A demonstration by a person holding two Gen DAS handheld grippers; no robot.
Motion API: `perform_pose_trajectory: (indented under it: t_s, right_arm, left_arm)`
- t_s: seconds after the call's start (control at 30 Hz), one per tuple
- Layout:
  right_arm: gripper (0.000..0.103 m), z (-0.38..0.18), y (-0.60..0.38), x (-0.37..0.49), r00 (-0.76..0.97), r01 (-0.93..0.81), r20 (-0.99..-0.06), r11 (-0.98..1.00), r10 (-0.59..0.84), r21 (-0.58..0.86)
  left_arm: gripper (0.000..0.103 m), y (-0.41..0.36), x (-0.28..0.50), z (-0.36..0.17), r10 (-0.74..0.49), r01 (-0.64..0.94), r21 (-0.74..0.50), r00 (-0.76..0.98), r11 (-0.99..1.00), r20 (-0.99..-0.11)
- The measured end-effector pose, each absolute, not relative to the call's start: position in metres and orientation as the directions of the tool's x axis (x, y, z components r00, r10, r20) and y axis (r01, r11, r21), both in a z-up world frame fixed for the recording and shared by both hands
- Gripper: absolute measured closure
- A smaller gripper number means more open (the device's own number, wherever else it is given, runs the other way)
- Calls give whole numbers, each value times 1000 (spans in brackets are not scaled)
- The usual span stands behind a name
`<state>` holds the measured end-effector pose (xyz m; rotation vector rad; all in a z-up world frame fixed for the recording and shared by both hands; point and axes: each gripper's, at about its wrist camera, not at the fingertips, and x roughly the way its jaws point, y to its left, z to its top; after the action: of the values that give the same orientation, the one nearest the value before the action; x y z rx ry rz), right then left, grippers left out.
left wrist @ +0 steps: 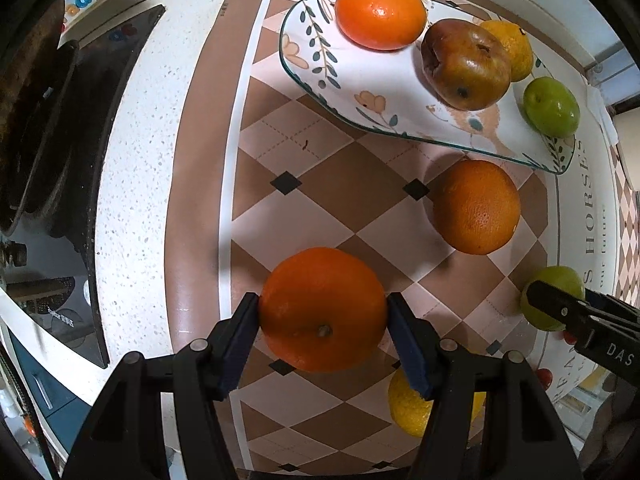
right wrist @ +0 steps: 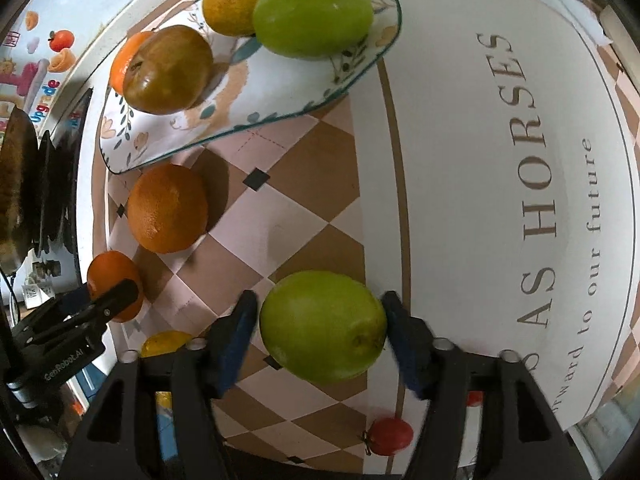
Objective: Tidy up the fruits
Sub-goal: 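Place the orange on the plate with the left tool while the right places the green apple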
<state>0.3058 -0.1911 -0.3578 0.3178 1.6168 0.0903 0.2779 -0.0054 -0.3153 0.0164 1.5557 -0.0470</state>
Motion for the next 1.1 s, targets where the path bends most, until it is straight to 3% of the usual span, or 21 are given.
perform_pose_trajectory:
  t_s: [0.17, 0.23, 0.7, 0.93, 1.1]
  right_arm:
    - [29, -362, -195, 300, -29, 139, -970, 962, 243, 237]
    - [37, -361, -195, 299, -1, 135, -974, 965, 229, 226]
    - [37, -316, -212, 294, 134, 104, -955, 955, 264, 278]
    - [37, -275, -219, 342, 211, 89, -918, 929, 336, 360]
    - [37, -252, -208, 401, 242, 62, -894, 913, 378, 403]
  left_arm:
    - [41, -8, 280, -317, -23, 44, -23, 9, 999, -1000]
    - [41, -10, 280, -317, -24, 44, -24, 8, 999, -1000]
    - [41, -10, 303, -264, -74, 33, -71, 106, 997, -992]
    - [41, -8, 349, -234, -76, 30, -72, 176, 997, -981]
    - [41, -3, 385, -244, -50, 16, -48, 162, 999, -985]
